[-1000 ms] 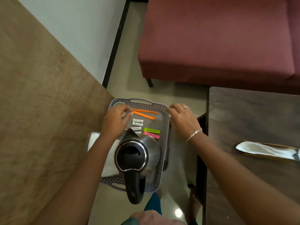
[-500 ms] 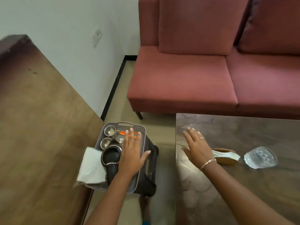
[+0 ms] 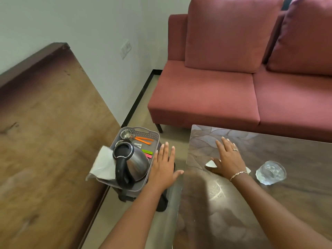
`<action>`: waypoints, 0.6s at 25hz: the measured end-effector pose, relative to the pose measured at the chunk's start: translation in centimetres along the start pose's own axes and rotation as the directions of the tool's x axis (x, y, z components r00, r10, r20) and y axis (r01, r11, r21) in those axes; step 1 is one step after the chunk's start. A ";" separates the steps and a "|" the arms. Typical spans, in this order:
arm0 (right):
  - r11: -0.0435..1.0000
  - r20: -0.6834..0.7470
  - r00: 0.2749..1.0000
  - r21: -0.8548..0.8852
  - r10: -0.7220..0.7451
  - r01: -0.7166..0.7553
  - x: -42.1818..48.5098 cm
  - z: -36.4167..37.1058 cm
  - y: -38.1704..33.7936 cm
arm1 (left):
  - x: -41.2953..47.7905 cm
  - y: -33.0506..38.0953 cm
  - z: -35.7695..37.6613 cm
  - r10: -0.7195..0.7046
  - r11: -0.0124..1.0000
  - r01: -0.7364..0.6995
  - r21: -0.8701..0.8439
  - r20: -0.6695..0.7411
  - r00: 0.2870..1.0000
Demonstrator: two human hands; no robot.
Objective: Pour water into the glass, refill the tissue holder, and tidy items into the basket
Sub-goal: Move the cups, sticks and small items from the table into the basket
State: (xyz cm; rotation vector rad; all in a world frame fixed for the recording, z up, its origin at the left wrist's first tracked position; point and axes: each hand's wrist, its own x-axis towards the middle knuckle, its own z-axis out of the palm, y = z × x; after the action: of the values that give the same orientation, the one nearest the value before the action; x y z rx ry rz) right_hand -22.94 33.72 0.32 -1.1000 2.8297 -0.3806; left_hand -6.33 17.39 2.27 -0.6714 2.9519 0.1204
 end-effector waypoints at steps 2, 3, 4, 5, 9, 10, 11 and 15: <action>1.000 0.008 1.000 0.002 0.010 -0.010 -1.1 -0.3 0.9 | -0.7 0.7 0.0 0.026 0.999 -0.025 -0.032 0.030 0.999; 1.000 0.003 1.000 0.008 0.007 -0.007 -1.7 -0.4 1.3 | -1.2 1.1 0.0 0.023 0.999 -0.021 -0.036 0.038 0.999; 1.000 -0.004 1.000 0.016 0.002 -0.001 -2.6 -0.7 1.7 | -1.9 1.9 -0.2 0.015 1.000 -0.015 -0.009 0.022 1.000; 1.000 -0.004 1.000 0.020 -0.006 0.006 -3.4 -0.9 2.2 | -2.6 2.7 -0.3 0.016 1.000 -0.017 0.024 0.021 1.000; 1.000 0.000 1.000 0.022 -0.004 0.004 -8.1 -2.7 5.0 | -6.2 8.0 0.4 0.002 0.999 -0.004 0.035 0.058 0.998; 1.000 0.010 1.000 0.007 0.008 -0.008 -9.6 -3.0 5.8 | -6.7 9.7 0.6 0.021 0.999 -0.024 0.049 0.069 0.997; 1.000 0.020 1.000 0.006 0.020 -0.020 -11.0 -3.3 6.6 | -7.1 11.3 0.7 0.040 0.997 -0.045 0.063 0.074 0.996; 0.998 0.014 0.998 -0.005 0.068 -0.067 -16.6 -5.4 10.8 | -7.9 18.7 1.0 0.133 0.990 -0.135 0.042 0.050 0.990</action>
State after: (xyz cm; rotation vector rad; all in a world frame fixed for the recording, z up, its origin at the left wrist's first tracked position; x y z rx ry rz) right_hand -18.69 53.69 2.54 -1.0006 2.8476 -0.3602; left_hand -7.31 37.68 3.27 -0.4574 2.9432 0.0794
